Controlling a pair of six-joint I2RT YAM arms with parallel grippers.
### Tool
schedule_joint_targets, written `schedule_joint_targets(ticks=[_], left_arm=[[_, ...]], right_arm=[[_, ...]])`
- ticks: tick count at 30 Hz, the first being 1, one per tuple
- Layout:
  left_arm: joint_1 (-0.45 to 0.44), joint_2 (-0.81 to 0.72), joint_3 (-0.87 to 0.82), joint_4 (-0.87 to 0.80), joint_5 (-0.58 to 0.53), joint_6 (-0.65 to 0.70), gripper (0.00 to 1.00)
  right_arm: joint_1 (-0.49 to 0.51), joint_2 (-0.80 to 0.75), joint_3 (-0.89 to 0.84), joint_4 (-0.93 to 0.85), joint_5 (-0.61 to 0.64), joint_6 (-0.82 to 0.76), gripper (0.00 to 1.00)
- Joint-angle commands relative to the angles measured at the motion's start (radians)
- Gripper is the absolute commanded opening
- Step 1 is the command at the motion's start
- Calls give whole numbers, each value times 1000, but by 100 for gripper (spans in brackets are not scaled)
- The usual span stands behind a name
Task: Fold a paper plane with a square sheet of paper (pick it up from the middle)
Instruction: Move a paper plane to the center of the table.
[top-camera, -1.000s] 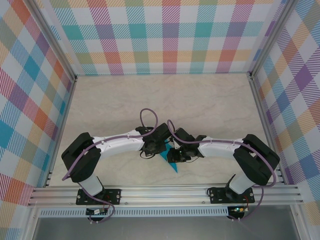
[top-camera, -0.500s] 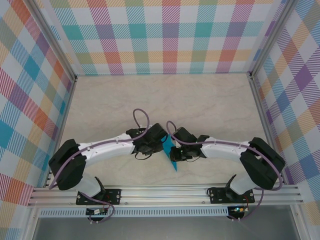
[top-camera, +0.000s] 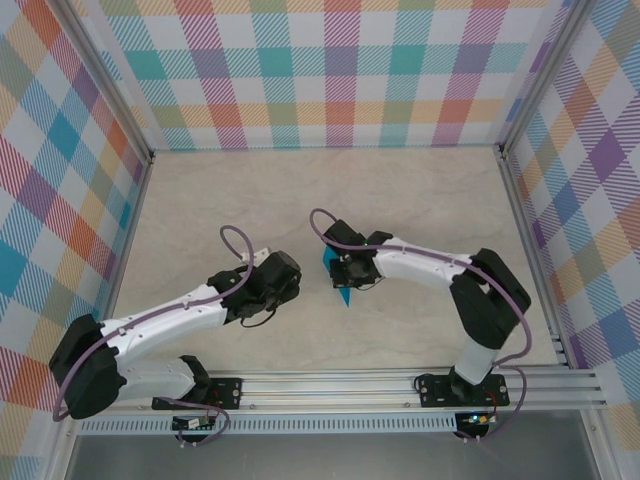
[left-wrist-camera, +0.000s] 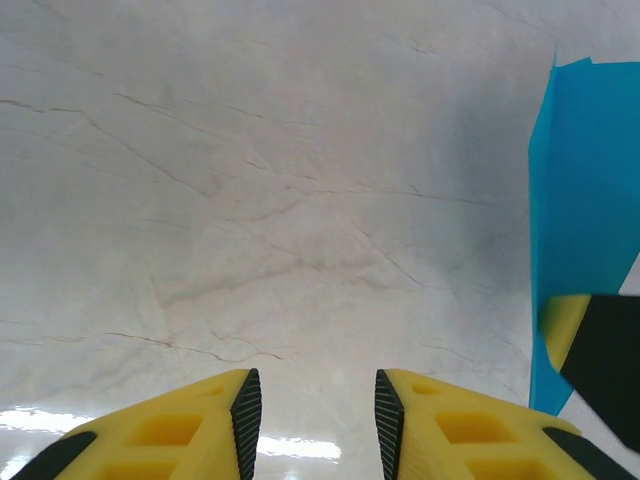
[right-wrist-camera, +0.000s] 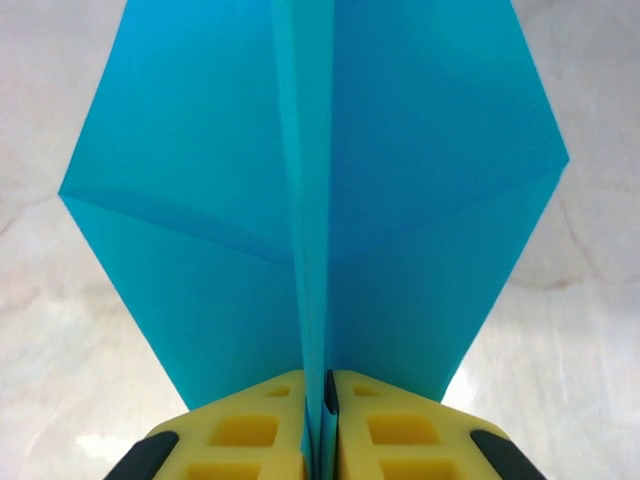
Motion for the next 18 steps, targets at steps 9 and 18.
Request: schedule_joint_targets(ticks=[9,18], left_arm=[[71,-102,-73,-28,-2,-1,37],[98,-97,-88,-4,33,11,37]], right_arm=[[-27,237,246,-147,69,23,15],[-31,308,254,-140,30,35,21]])
